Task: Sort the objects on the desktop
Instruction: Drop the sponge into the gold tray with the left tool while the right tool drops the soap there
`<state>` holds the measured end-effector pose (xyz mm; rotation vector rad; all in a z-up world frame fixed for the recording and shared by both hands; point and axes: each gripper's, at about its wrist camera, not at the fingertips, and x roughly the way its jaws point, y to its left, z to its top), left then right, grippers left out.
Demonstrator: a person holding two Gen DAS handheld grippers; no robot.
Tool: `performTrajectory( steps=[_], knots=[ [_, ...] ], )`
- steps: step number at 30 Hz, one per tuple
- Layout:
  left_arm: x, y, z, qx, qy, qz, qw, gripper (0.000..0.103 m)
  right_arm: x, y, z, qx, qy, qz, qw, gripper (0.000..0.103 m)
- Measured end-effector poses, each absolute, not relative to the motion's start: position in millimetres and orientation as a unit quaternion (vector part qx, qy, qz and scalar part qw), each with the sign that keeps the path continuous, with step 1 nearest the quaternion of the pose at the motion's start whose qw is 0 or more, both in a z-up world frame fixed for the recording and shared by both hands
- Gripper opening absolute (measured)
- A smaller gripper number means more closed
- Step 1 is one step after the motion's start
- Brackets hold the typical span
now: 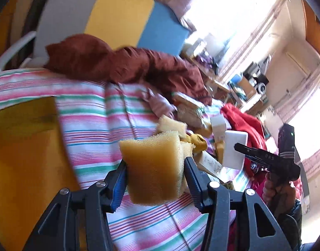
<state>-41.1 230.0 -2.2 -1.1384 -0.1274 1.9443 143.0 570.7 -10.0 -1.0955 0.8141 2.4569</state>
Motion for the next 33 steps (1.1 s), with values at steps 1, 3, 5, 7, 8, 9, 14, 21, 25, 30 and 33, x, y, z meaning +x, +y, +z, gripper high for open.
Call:
performTrajectory(
  steps=[1,3,5,7,8,9,14,21,25,30,33],
  knots=[
    [-42.0,220.2,0.6,-0.452,-0.055,0.785,0.421,0.053,142.0,562.9,-2.8,-0.382,0.267,0.869,0.165,0.033],
    [-46.2,194.6,5.2,-0.445,-0.061,0.799,0.4,0.053,138.1,547.1,11.2,-0.378,0.236,0.88,0.163,0.033],
    [-52.7,166.0,4.9,-0.442,-0.064,0.815,0.368,0.053,131.7,527.2,23.4,-0.372,0.233,0.89,0.127,0.033],
    [-58.7,140.4,2.8,-0.441,-0.069,0.828,0.34,0.053,116.2,500.6,29.3,-0.381,0.22,0.893,0.093,0.033],
    [-62.1,128.9,0.5,-0.441,-0.068,0.833,0.326,0.053,106.4,483.3,30.9,-0.386,0.211,0.895,0.071,0.033],
    [-65.8,116.6,-2.0,-0.442,-0.068,0.839,0.311,0.053,94.8,464.6,31.1,-0.391,0.208,0.896,0.041,0.033],
    [-86.2,66.3,-15.4,-0.442,-0.055,0.862,0.242,0.053,36.3,373.5,17.3,-0.428,0.193,0.88,-0.079,0.033],
    [-122.0,29.3,-28.0,-0.459,-0.05,0.869,0.178,0.063,-37.9,285.0,-5.5,-0.475,0.194,0.846,-0.149,0.036],
    [-122.6,7.6,-27.3,-0.442,-0.072,0.879,0.164,0.079,-55.2,259.9,1.5,-0.456,0.223,0.846,-0.164,0.071],
    [-115.9,-4.7,-28.4,-0.433,-0.084,0.883,0.159,0.086,-48.1,249.3,3.1,-0.451,0.214,0.851,-0.162,0.085],
    [-103.6,-4.4,-24.4,-0.423,-0.086,0.888,0.159,0.086,-41.5,245.5,-3.2,-0.463,0.191,0.852,-0.154,0.085]
  ],
)
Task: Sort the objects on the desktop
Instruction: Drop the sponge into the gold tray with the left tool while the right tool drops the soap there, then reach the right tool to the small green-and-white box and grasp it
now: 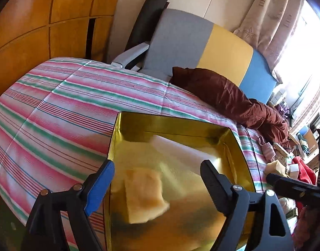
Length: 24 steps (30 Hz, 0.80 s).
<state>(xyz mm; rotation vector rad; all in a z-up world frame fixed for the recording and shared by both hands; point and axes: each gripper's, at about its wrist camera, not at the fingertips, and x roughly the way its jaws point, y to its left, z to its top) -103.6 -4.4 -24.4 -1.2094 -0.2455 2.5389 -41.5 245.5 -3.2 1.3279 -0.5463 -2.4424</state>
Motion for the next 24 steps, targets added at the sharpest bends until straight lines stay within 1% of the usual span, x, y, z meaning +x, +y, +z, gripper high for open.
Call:
performTrajectory(
  steps=[5,8,11,17,21,24],
  knots=[
    [-75.7,0.6,-16.3,-0.402,-0.087,0.898,0.158,0.086,-27.2,237.3,-14.9,0.467,-0.137,-0.863,0.133,0.085],
    [-59.2,6.5,-9.4,-0.383,-0.07,0.907,0.16,0.086,-14.9,235.4,-17.6,0.46,-0.103,-0.874,0.119,0.087],
    [-43.1,16.7,-1.4,-0.361,-0.033,0.918,0.161,0.085,-2.2,232.7,-16.5,0.444,-0.068,-0.887,0.105,0.087],
    [-20.4,28.4,9.1,-0.338,-0.022,0.924,0.18,0.084,27.5,224.4,-8.7,0.389,0.018,-0.919,0.063,0.087],
    [-16.9,36.2,6.8,-0.351,-0.024,0.915,0.197,0.084,36.3,228.3,-8.8,0.383,0.031,-0.922,0.05,0.087],
    [-14.4,41.9,4.2,-0.359,-0.022,0.911,0.203,0.084,40.9,239.8,-13.2,0.388,0.018,-0.921,0.039,0.087]
  ],
)
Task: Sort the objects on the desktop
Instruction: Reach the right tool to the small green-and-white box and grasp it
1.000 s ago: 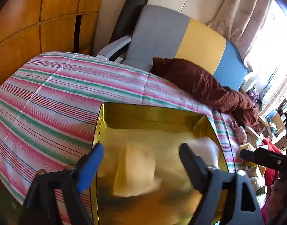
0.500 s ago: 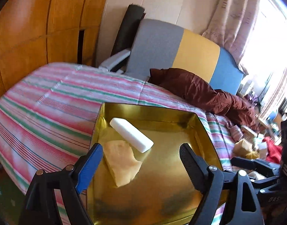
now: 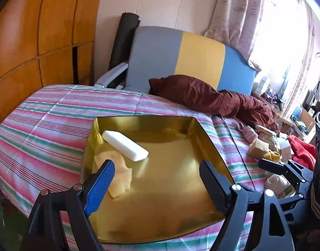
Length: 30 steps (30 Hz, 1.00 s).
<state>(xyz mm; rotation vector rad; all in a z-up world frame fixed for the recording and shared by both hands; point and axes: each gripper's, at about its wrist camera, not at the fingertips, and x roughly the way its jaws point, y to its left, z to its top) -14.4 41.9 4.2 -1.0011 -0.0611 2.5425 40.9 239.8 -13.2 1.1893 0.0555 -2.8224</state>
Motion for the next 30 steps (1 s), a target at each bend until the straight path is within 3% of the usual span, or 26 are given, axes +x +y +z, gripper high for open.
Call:
performTrajectory(
  steps=[14,30],
  knots=[
    [4.4,83.7,2.8,-0.382,-0.007,0.884,0.268,0.083,61.9,311.0,-15.5,0.402,-0.042,-0.914,-0.023,0.085],
    [16.3,146.7,-2.1,-0.409,0.04,0.842,0.349,0.082,108.0,465.7,6.7,0.436,-0.098,-0.884,-0.139,0.087]
  ],
)
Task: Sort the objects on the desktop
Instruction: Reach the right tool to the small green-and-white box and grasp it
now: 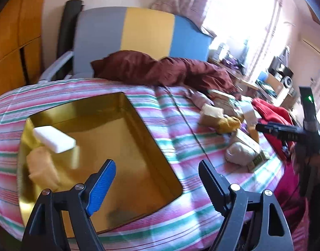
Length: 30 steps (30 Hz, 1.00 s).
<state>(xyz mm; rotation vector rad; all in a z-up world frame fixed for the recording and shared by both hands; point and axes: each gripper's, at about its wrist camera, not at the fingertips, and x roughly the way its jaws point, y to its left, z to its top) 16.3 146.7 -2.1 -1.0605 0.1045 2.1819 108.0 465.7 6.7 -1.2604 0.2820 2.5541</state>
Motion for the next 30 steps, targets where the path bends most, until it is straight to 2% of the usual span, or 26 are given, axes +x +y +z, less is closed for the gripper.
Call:
performTrajectory(
  steps=[6,12,13,16,19,20,22,25,30],
  knots=[
    [29.9,182.9,-7.2,-0.418,0.074,0.811,0.403,0.082,132.5,513.4,-4.3,-0.492,0.135,0.847,0.15,0.086],
    [39.8,227.1,-12.5,-0.423,0.101,0.781,0.449,0.082,140.8,514.5,-33.0,-0.558,0.124,0.808,0.146,0.086],
    [41.7,234.7,-13.8,-0.424,0.105,0.775,0.456,0.082,141.4,512.9,-37.8,-0.565,0.121,0.803,0.148,0.083],
    [46.6,252.8,-18.3,-0.428,0.116,0.762,0.472,0.082,140.3,511.2,-53.1,-0.59,0.11,0.785,0.152,0.061],
    [50.3,267.6,-25.2,-0.434,0.128,0.749,0.483,0.082,139.3,510.0,-56.4,-0.595,0.101,0.782,0.157,0.049],
    [50.7,271.3,-27.5,-0.436,0.131,0.746,0.486,0.082,139.1,509.7,-58.8,-0.599,0.097,0.779,0.157,0.039],
    [51.5,281.2,-32.9,-0.442,0.133,0.738,0.492,0.082,137.9,508.1,-61.4,-0.604,0.092,0.777,0.152,0.033],
    [53.3,298.2,-39.3,-0.448,0.138,0.726,0.504,0.082,140.5,505.9,-59.0,-0.6,0.085,0.782,0.147,0.033],
    [60.6,329.5,-48.9,-0.45,0.138,0.704,0.532,0.085,152.8,516.0,-47.2,-0.572,0.117,0.793,0.173,0.032]
  ],
)
